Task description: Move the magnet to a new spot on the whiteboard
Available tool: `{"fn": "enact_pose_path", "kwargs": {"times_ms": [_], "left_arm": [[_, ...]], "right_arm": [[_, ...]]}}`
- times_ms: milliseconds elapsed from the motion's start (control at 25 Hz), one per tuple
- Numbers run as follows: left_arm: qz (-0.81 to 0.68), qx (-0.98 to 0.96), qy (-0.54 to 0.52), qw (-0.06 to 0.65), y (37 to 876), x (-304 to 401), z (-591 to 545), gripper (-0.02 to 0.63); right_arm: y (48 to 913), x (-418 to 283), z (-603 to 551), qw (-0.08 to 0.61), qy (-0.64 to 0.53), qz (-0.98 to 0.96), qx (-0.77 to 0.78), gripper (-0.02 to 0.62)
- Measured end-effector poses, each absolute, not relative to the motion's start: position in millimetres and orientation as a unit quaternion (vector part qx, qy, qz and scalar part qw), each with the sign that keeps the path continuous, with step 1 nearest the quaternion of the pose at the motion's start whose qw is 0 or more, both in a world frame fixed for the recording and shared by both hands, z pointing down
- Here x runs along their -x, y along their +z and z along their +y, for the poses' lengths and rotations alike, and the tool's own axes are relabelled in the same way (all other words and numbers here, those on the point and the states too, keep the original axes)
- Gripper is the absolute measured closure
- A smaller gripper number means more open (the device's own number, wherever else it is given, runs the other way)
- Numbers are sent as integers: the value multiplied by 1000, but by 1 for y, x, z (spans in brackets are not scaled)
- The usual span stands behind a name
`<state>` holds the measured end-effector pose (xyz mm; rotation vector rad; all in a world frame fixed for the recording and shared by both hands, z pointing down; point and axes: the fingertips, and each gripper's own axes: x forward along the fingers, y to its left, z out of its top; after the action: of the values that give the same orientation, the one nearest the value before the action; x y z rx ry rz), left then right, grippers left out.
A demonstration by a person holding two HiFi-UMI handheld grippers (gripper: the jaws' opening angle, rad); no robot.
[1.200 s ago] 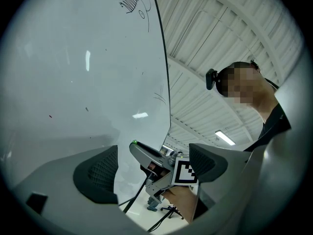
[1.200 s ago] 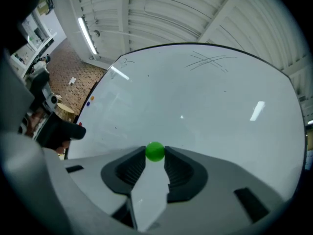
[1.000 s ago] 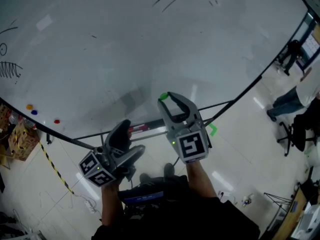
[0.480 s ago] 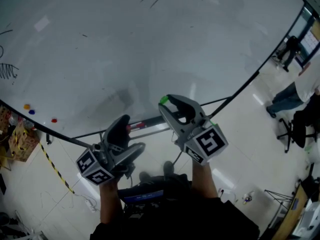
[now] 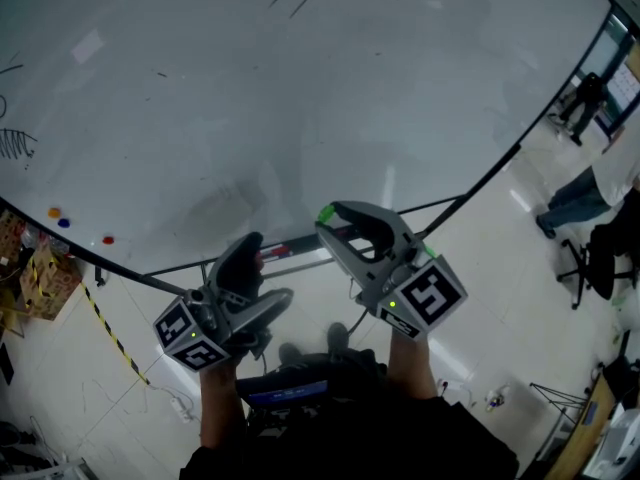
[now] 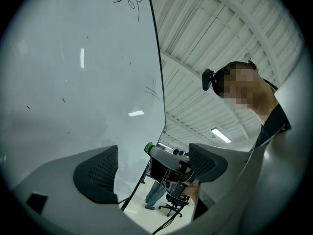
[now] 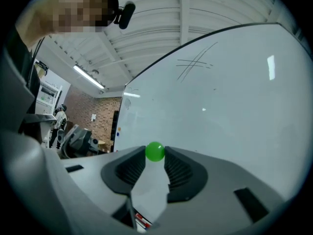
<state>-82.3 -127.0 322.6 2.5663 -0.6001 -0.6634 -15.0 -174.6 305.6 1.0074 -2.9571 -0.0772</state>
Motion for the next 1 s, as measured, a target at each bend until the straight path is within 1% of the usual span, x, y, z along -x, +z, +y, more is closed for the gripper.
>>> {"fn": "enact_pose_path", "kwargs": {"times_ms": [280, 520, 1000], "left_arm": [[-214, -923, -242, 209, 318, 77, -125, 160], [-212, -925, -237, 208, 317, 73, -124, 160], [-203, -928, -239, 204, 316, 65, -127, 160]], "right_arm": [[303, 3, -159, -21, 3, -963, -267, 445], [297, -4, -150, -39, 2, -972, -231, 445], [303, -1, -152, -28, 0, -976, -218, 445]]}}
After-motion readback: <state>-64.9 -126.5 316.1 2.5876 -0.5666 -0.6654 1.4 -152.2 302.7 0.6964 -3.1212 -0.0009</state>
